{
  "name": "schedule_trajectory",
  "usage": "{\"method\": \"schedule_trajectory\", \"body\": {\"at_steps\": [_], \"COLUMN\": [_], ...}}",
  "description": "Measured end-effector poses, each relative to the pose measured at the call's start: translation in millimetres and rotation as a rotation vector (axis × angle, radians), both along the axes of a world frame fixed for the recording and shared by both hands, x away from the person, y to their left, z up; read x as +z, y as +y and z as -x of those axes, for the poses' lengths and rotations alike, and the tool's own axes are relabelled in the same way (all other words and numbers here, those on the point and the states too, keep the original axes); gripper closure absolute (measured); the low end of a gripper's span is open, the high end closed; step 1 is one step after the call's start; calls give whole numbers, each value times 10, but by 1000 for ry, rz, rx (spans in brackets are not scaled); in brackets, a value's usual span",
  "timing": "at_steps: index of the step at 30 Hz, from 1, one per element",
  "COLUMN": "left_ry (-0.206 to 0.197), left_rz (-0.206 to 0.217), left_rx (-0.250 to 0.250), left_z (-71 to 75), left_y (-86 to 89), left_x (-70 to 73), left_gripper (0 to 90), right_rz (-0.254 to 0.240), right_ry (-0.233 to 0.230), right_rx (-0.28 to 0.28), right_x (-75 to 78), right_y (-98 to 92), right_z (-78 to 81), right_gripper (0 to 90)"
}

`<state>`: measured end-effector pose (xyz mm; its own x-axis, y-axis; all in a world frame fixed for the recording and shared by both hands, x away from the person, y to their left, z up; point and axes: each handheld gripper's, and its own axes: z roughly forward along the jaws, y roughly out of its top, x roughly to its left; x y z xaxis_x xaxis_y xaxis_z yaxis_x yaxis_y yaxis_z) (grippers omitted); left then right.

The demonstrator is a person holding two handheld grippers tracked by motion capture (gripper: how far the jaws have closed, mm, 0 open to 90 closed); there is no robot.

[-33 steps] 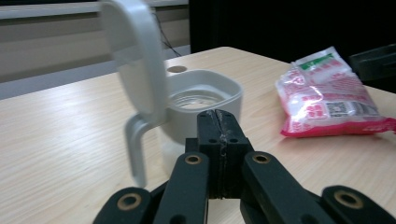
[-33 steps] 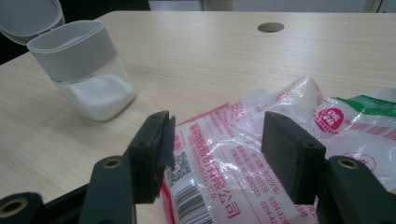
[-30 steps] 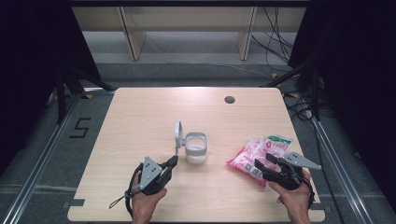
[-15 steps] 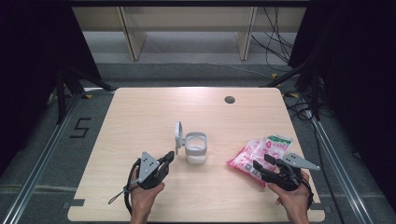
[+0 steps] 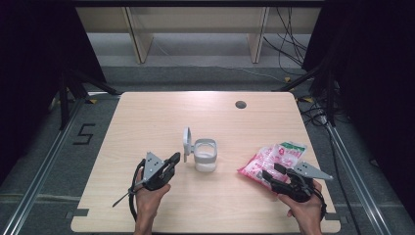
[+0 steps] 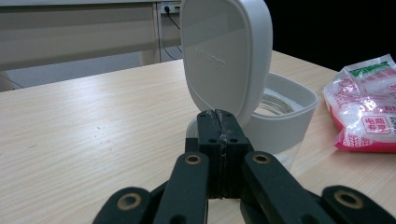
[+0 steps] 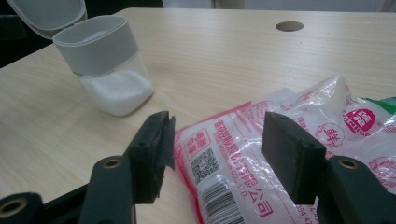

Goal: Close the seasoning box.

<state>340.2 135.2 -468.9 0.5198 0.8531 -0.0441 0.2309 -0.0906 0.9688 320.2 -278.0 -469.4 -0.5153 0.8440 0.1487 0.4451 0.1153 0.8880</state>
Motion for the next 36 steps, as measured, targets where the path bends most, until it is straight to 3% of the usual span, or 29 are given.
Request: {"method": "schedule_trajectory", "body": {"at_steps": [4, 7, 12, 18, 19, 20, 24, 33, 34, 36], "left_ry": [5, 16, 20, 10, 7, 8, 7, 0, 1, -11], "left_rz": [4, 13, 15, -2, -2, -5, -8, 1, -4, -4], "left_rx": [-1, -3, -16, -18, -20, -21, -27, -39, -39, -44], "left_z": [-39, -99, -157, -207, -219, -231, -275, -318, -312, -312], "left_y": [22, 35, 23, 0, -9, -13, -33, -76, -79, -92], "left_x": [12, -4, -3, 52, 62, 74, 106, 176, 189, 210], "left_gripper": [891, 891, 886, 890, 890, 890, 890, 889, 889, 889], "right_rz": [-12, 2, -11, -15, -39, -17, -5, -26, -19, -11], "right_ry": [30, 1, 29, 12, 51, 24, 12, 15, 2, 18], "right_rx": [-9, 7, 10, 19, 16, 43, 22, 37, 29, 25], "right_x": [17, 8, 13, 1, 19, 12, 9, 14, 0, 7], "right_y": [24, 21, 51, 66, 78, 53, 58, 70, 75, 78], "right_z": [42, 34, 61, 75, 111, 87, 93, 125, 113, 120], "right_gripper": [427, 426, 427, 427, 427, 427, 428, 428, 428, 428]}}
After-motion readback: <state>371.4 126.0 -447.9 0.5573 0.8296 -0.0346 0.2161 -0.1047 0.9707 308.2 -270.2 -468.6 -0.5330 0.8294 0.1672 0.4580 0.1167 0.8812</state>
